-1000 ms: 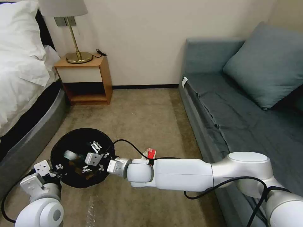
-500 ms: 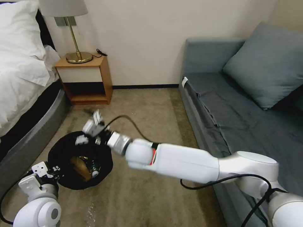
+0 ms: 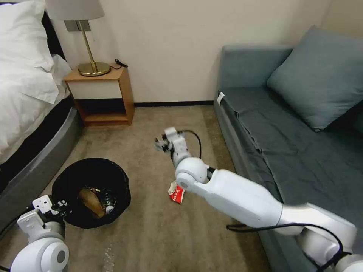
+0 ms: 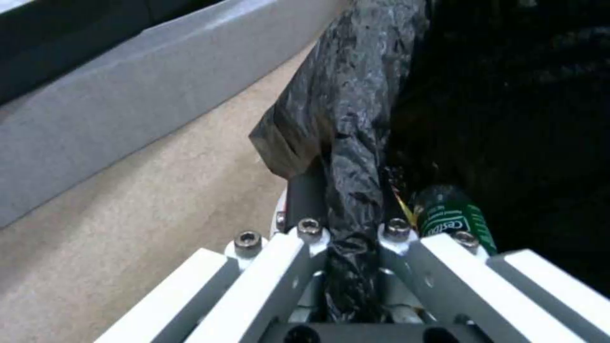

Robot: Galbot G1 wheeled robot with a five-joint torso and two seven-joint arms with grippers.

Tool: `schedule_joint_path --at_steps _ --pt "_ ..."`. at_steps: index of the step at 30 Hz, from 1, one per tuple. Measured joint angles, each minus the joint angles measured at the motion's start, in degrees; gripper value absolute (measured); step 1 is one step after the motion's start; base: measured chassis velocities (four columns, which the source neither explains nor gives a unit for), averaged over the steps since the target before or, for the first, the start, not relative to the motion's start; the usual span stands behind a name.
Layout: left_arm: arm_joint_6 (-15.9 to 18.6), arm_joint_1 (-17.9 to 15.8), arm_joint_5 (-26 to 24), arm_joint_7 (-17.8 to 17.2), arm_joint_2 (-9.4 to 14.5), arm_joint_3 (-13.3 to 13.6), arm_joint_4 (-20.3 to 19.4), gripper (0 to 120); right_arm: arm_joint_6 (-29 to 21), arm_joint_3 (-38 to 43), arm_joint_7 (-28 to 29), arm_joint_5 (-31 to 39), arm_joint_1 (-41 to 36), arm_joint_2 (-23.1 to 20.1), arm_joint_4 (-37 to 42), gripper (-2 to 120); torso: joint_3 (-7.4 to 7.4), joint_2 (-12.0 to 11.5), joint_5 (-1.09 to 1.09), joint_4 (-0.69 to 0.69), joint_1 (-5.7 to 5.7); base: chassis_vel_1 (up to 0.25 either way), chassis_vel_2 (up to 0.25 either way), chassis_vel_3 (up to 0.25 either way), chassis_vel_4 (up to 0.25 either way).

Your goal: Pick up the trash bin, then pick up the garbage on the floor and place it into the trash bin.

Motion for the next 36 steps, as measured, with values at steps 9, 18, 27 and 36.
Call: schedule_joint_path --at_steps 9,18,27,36 --pt "0.0 1.1 0.5 -0.4 -0.3 -0.5 -1.0 2 -6.4 -0.6 8.3 12.5 -6.3 2.8 -5.8 100 0.0 0.0 0.0 0.02 0.0 0.0 0.0 0.0 0.0" --pt "-0.5 2.0 1.1 -0.5 -1.1 -0.8 -1.6 2 -4.7 -3.0 4.5 10.1 -9.4 6.3 -17.4 99 -0.01 0.0 -0.02 0.02 0.0 0.0 0.0 0.0 0.0" --pt "-1.1 3.0 1.4 -0.5 -2.1 -1.6 -2.4 2 0.6 -5.5 -5.8 4.8 -7.0 14.5 -37.3 93 0.0 0.0 -0.02 0.02 0.0 0.0 0.0 0.0 0.0" --pt "-1.5 4.0 1.4 -0.4 -2.6 -2.4 -3.7 2 2.7 -6.1 -11.8 0.1 -5.8 20.6 -47.0 97 0.0 0.0 -0.01 0.02 0.0 0.0 0.0 0.0 0.0"
